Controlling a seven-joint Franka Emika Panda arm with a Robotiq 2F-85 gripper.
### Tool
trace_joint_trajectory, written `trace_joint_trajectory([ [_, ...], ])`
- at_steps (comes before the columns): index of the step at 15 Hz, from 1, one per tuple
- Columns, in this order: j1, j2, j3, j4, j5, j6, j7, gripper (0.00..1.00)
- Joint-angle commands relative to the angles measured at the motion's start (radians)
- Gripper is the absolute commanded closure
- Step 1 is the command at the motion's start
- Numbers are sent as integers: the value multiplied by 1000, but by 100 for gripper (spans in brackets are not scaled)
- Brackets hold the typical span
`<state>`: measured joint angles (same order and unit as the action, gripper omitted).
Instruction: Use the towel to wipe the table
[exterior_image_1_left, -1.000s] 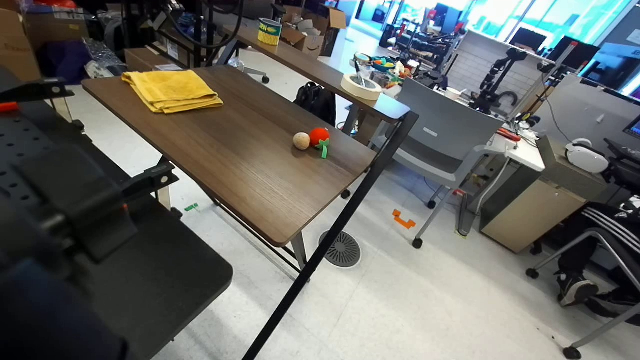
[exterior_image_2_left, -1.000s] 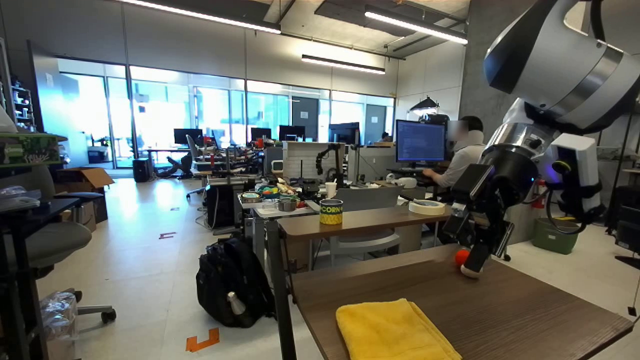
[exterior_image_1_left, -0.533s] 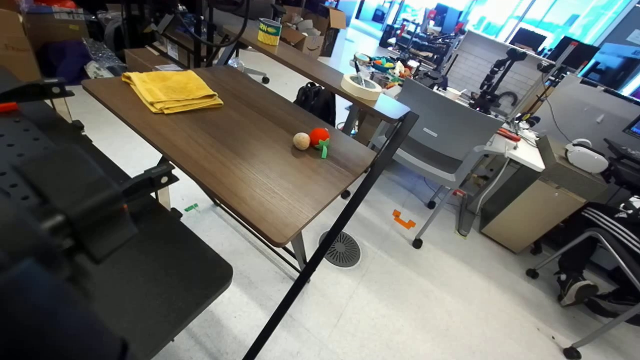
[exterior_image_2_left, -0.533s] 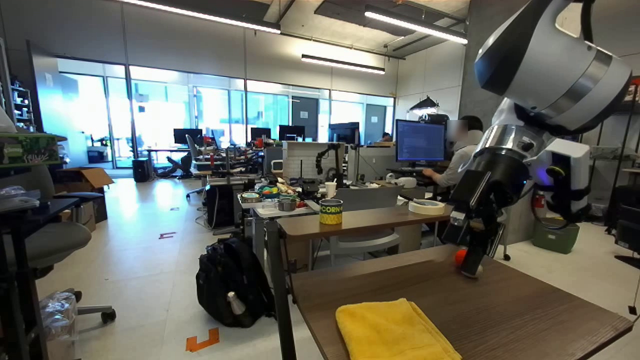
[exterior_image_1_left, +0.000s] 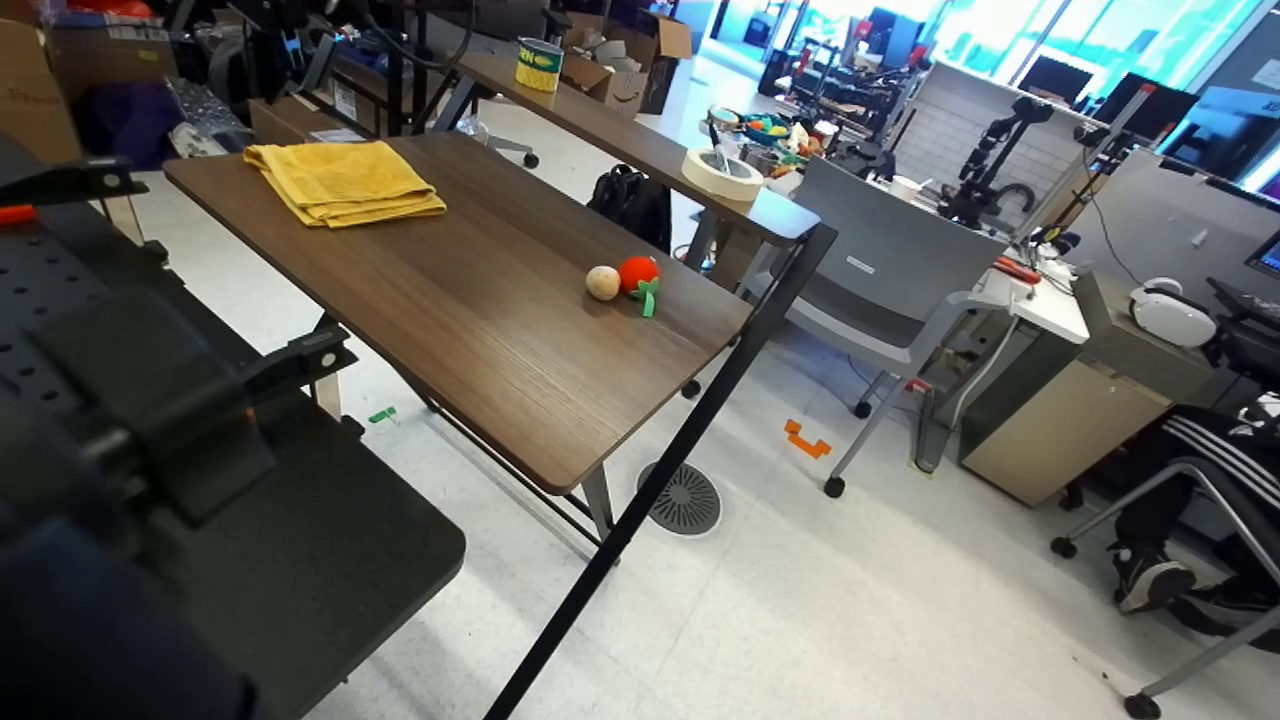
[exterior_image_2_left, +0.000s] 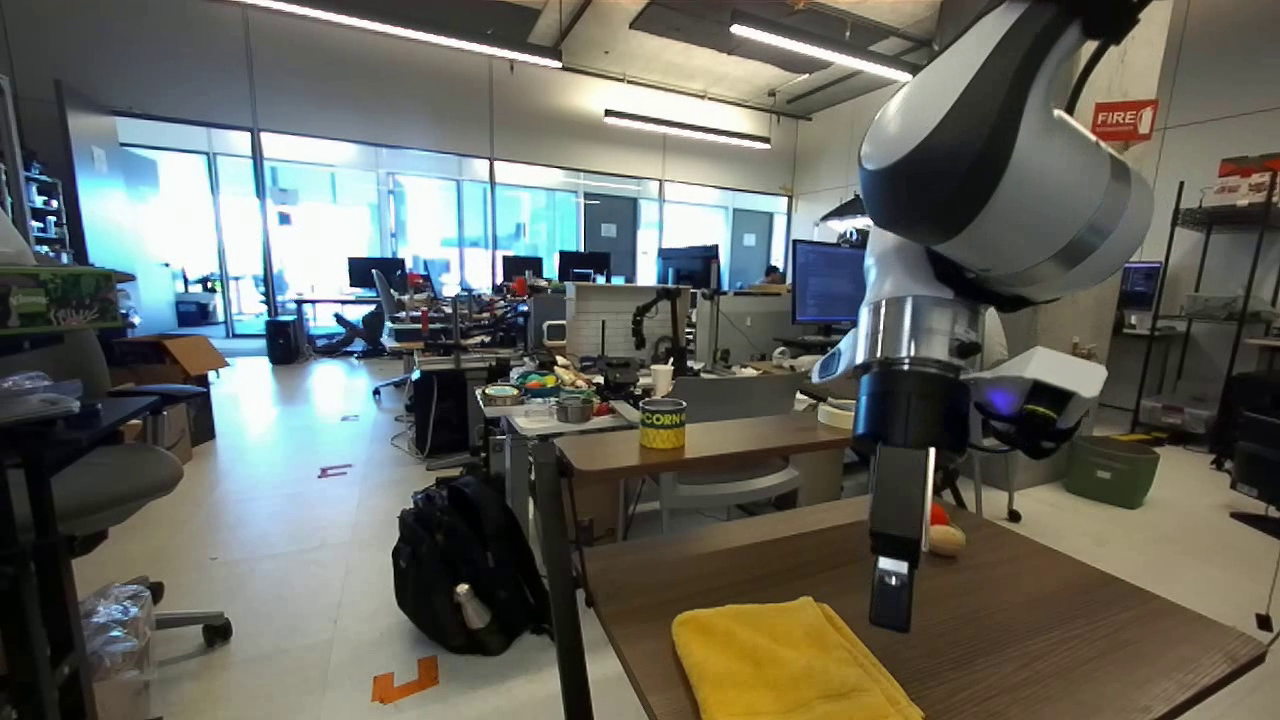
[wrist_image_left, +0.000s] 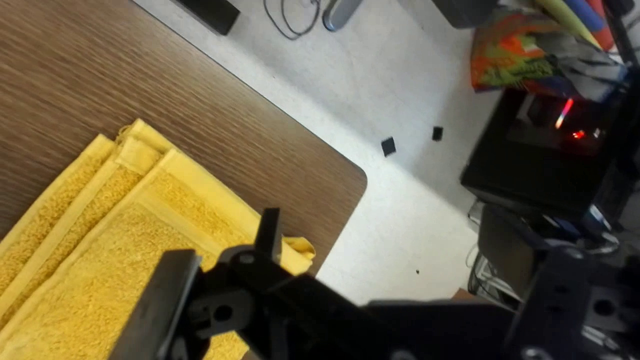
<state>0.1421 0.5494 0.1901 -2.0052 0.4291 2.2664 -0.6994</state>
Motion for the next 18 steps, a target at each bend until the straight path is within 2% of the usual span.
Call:
trace_joint_trajectory([
  [1,39,44,-13,37,-233,34,81,0],
  [3,52,55,-24,35,-367,73,116,0],
  [4,55,60,-26,26,-416,138,137,0],
  [5,-1,51,29,19,-363,80,121,0],
  [7,1,61,25,20,-414,118,137,0],
  [18,2,63,24,21,-421,124,138,0],
])
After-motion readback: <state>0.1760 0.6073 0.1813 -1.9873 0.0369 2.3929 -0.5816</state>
